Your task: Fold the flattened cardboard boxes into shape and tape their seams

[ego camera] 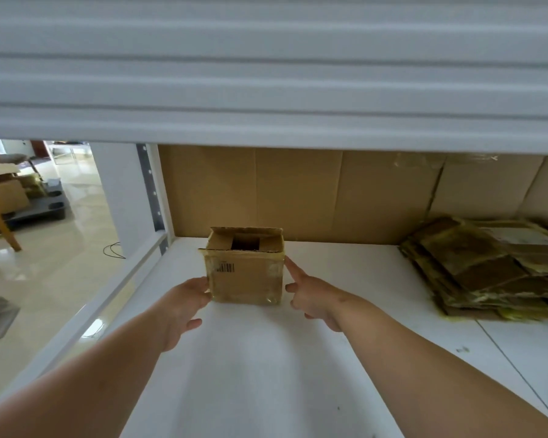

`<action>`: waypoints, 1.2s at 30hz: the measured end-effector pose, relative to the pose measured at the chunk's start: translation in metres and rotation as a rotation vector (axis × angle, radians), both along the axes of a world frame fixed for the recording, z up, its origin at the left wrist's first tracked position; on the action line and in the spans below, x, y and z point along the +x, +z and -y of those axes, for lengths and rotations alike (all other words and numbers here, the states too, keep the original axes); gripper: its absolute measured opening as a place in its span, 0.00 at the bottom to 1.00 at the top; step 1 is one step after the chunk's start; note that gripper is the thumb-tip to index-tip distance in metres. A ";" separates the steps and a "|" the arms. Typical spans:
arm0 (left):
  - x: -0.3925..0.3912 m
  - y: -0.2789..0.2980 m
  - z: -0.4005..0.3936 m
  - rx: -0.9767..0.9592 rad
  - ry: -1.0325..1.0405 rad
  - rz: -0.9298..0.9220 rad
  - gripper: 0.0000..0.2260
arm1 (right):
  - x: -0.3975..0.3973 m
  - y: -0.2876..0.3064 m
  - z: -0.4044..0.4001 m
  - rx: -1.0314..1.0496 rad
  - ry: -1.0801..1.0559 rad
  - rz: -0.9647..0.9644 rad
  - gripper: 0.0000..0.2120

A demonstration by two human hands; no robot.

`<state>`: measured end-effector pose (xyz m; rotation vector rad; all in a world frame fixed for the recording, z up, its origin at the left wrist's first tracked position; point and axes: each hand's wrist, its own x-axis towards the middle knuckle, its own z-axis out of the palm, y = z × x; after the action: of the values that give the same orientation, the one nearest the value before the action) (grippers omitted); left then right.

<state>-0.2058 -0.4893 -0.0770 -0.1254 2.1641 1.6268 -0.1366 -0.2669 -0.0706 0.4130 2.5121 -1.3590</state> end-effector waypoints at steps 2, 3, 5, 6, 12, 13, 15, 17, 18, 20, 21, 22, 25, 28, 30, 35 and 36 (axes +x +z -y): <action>-0.002 0.001 0.000 -0.008 -0.049 0.000 0.24 | -0.005 0.000 0.004 -0.063 -0.042 -0.001 0.42; -0.003 0.001 0.000 -0.015 -0.065 0.000 0.25 | -0.007 0.001 0.005 -0.074 -0.055 -0.004 0.42; -0.004 0.000 0.001 -0.038 -0.080 0.011 0.27 | -0.006 0.002 0.003 -0.026 -0.063 0.004 0.40; -0.004 -0.001 0.001 -0.053 -0.075 0.021 0.28 | -0.004 0.001 -0.001 0.014 -0.065 0.000 0.39; 0.007 -0.006 0.000 -0.134 -0.022 -0.008 0.27 | 0.013 0.000 -0.031 0.139 -0.072 -0.028 0.32; 0.011 -0.005 -0.003 -0.153 0.001 -0.032 0.25 | 0.018 0.001 -0.035 0.152 -0.065 -0.033 0.32; 0.021 -0.003 -0.011 -0.192 0.030 -0.067 0.20 | 0.030 0.003 -0.043 0.174 -0.055 -0.041 0.31; 0.033 0.000 -0.021 -0.235 0.005 -0.078 0.15 | 0.043 0.003 -0.055 0.181 -0.049 -0.041 0.30; 0.040 0.002 -0.027 -0.250 -0.020 -0.081 0.14 | 0.051 0.003 -0.063 0.184 -0.049 -0.043 0.30; 0.056 0.005 -0.043 -0.261 -0.070 -0.093 0.10 | 0.067 0.003 -0.079 0.197 -0.051 -0.050 0.29; 0.064 0.007 -0.053 -0.263 -0.094 -0.101 0.08 | 0.076 0.003 -0.088 0.209 -0.049 -0.054 0.28; 0.072 0.008 -0.064 -0.271 -0.123 -0.114 0.08 | 0.085 0.003 -0.098 0.228 -0.043 -0.060 0.27; 0.095 0.010 -0.100 -0.290 -0.194 -0.143 0.09 | 0.117 0.002 -0.136 0.339 -0.013 -0.078 0.25; 0.118 0.008 -0.144 -0.276 -0.239 -0.166 0.10 | 0.152 0.004 -0.182 0.442 -0.014 -0.090 0.22; 0.134 0.005 -0.176 -0.277 -0.269 -0.184 0.10 | 0.176 0.008 -0.215 0.546 -0.017 -0.096 0.20; 0.169 0.000 -0.249 -0.250 -0.277 -0.200 0.13 | 0.216 0.013 -0.284 0.702 -0.116 -0.178 0.18; 0.174 -0.001 -0.259 -0.248 -0.276 -0.198 0.13 | 0.220 0.013 -0.292 0.726 -0.141 -0.205 0.17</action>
<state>-0.0315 -0.2307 -0.0780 0.2612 2.4011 1.2600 0.0836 0.0252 -0.0574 0.6148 3.1461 -0.4883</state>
